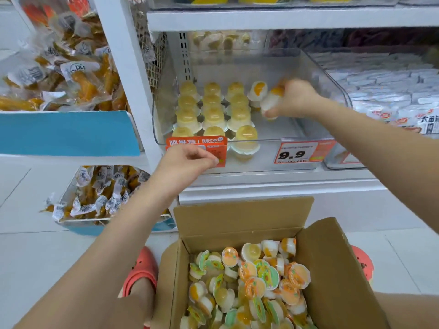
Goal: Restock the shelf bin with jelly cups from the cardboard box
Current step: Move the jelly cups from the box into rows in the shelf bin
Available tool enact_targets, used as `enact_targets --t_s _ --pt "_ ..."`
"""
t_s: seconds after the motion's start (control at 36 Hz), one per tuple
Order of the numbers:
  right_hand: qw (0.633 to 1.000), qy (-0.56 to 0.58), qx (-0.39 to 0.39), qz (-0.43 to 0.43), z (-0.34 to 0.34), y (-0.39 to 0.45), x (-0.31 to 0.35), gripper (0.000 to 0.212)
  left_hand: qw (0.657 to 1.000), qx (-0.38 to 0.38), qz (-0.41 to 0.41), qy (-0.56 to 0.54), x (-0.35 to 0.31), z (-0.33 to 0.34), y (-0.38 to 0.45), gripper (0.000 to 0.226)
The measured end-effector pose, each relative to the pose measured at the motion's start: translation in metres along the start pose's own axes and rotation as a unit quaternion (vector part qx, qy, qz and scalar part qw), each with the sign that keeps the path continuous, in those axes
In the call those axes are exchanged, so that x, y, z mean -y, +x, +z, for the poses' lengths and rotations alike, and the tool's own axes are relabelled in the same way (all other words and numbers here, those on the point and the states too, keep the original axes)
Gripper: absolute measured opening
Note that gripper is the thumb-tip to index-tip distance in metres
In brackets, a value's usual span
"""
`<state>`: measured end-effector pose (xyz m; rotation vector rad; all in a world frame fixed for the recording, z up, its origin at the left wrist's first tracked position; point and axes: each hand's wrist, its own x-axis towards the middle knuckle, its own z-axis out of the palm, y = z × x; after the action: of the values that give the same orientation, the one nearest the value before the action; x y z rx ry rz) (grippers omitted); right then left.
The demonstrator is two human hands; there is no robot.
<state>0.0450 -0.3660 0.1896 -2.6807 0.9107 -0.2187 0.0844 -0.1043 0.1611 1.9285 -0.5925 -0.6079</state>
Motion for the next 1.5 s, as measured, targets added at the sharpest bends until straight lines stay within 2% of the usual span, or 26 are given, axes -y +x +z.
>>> enact_targets --t_s 0.14,0.25,0.44,0.67,0.78,0.94,1.11,1.17,1.22,1.28,1.33,1.42,1.5 --pt "0.999 -0.010 0.028 -0.011 0.022 0.022 -0.003 0.042 1.000 -0.004 -0.018 0.002 0.002 -0.001 0.008 0.005" --pt "0.999 -0.014 0.045 -0.013 0.031 0.027 -0.005 0.053 0.999 -0.003 -0.038 0.011 0.000 -0.004 0.013 0.008" --pt "0.999 -0.023 0.034 -0.019 0.035 0.027 -0.004 0.060 0.998 -0.010 -0.069 -0.001 -0.003 -0.005 0.017 0.017" --pt "0.997 0.077 0.014 -0.008 0.043 0.035 -0.013 0.063 0.997 -0.012 -0.072 -0.008 -0.005 -0.004 0.014 0.013" --pt "0.992 0.125 0.005 0.014 0.047 0.041 -0.019 0.073 0.997 -0.011 -0.074 -0.005 -0.006 -0.004 0.014 0.015" --pt "0.992 0.127 -0.001 0.020 0.049 0.045 -0.022 0.074 0.997 -0.011 -0.074 -0.002 -0.005 -0.005 0.016 0.016" --pt "0.995 0.102 0.002 -0.001 0.049 0.042 -0.024 0.076 0.999 -0.001 -0.052 0.005 -0.002 -0.005 0.015 0.008" --pt "0.993 0.109 -0.035 -0.004 0.039 0.033 -0.022 0.073 0.999 0.003 -0.036 0.005 -0.001 -0.005 0.013 0.007" --pt "0.984 0.143 -0.103 -0.017 0.026 0.017 -0.021 0.062 1.000 -0.001 -0.013 0.012 0.002 -0.003 0.012 0.010" --pt "0.969 0.167 -0.171 -0.069 0.013 -0.011 -0.019 0.047 1.000 -0.009 0.004 0.022 0.006 0.002 0.009 0.018" --pt "0.949 0.200 -0.205 -0.129 0.003 -0.051 -0.016 0.039 0.999 -0.013 0.018 0.028 0.011 0.006 0.006 0.023" --pt "0.931 0.251 -0.190 -0.185 0.004 -0.119 -0.017 0.036 0.998 -0.021 0.056 0.030 0.018 0.013 -0.003 0.020" --pt "0.937 0.249 -0.126 -0.209 0.030 -0.172 -0.035 0.035 0.994 -0.054 0.093 0.007 0.034 0.026 -0.015 0.020"
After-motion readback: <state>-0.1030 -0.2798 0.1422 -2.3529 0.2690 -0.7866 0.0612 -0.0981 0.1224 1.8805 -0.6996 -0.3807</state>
